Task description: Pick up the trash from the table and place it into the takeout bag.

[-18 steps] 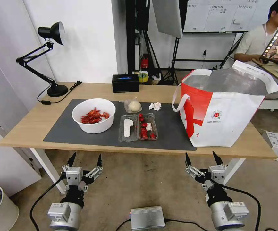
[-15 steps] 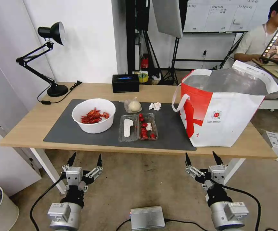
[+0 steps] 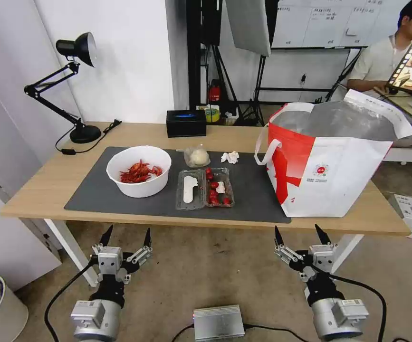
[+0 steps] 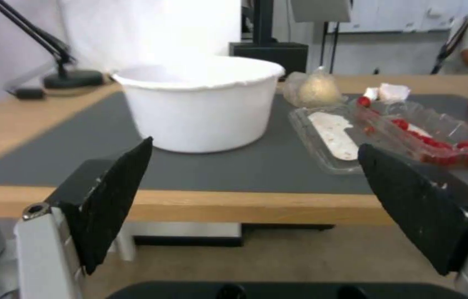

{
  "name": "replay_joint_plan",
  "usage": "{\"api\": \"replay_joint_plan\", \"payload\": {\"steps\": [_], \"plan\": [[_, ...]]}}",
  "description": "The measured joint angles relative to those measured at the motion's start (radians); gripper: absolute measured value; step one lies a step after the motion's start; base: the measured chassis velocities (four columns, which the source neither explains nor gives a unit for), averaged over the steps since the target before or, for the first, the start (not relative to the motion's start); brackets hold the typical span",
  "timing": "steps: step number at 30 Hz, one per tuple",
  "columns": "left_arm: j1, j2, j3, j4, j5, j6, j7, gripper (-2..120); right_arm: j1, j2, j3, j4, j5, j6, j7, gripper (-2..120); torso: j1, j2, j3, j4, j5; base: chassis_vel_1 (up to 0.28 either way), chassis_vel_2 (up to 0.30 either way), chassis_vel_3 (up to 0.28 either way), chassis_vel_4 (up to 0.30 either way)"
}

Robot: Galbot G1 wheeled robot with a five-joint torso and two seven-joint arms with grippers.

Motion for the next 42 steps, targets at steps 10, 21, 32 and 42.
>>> {"api": "replay_joint_plan", "payload": {"steps": [10, 21, 32, 42], "plan": [[-0.175, 0.076, 0.045, 0.164, -0.249, -0.001, 0.013, 100, 0.102, -0.232, 0.116, -0.151, 0.253, 0.037, 0.029, 100, 0.0, 0.0, 0.0, -0.0002, 0.0, 0.0, 0.0, 0.0, 0.0], [-0.15, 0.103, 0.033, 0.124, -0.345, -0.045, 0.101, 100, 0.108, -0.255, 0.114, -0.145, 0.307, 0.057, 0.021, 100, 0.0, 0.0, 0.0, 0.0, 0.0002, 0.0, 0.0, 0.0, 0.0], [-0.175, 0.149, 0.067, 0.079, -0.514, 0.04, 0.112, 100, 0.102, -0.252, 0.11, -0.113, 0.307, 0.057, 0.017, 100, 0.0, 0.0, 0.0, 0.0, 0.0, 0.0, 0.0, 0.0, 0.0], [-0.248, 0.223, 0.091, 0.096, -0.705, 0.13, 0.104, 100, 0.106, -0.256, 0.104, -0.105, 0.308, 0.05, 0.016, 100, 0.0, 0.0, 0.0, -0.0001, 0.0, 0.0, 0.0, 0.0, 0.0]]}}
